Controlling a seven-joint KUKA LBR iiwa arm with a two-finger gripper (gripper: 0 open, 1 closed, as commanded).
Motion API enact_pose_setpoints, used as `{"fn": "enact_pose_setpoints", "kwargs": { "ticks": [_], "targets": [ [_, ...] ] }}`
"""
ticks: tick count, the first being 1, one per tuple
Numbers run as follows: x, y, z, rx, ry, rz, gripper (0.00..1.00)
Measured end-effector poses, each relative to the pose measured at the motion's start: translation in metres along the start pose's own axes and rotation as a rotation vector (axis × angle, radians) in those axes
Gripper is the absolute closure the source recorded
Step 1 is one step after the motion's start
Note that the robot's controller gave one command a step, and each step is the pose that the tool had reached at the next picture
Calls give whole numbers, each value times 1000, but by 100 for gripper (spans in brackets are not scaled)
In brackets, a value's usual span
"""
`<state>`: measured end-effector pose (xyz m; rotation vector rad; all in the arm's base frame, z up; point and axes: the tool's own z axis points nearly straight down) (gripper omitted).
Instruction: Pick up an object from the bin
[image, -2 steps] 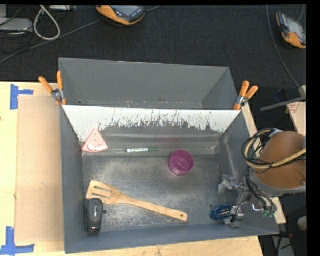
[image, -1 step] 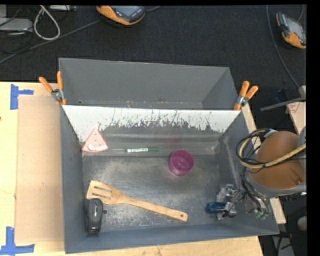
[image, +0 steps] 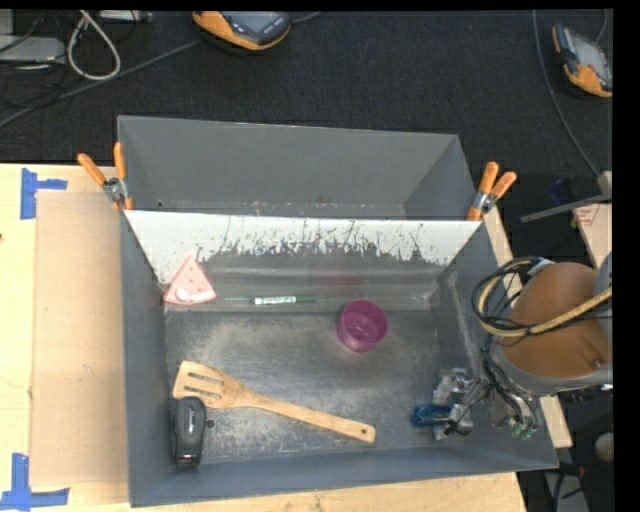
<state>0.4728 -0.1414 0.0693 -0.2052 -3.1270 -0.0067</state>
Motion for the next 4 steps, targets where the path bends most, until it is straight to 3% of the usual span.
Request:
{"fn": "enact_pose_setpoints", "kwargs": {
  "ticks": [1, 2, 4],
  "targets": [
    [3, 1, -13, -2, 9, -1, 100],
    [1, 0, -41, -1, 3, -1, 100],
    [3, 1, -112, -3, 11, -4, 100]
  ]
}}
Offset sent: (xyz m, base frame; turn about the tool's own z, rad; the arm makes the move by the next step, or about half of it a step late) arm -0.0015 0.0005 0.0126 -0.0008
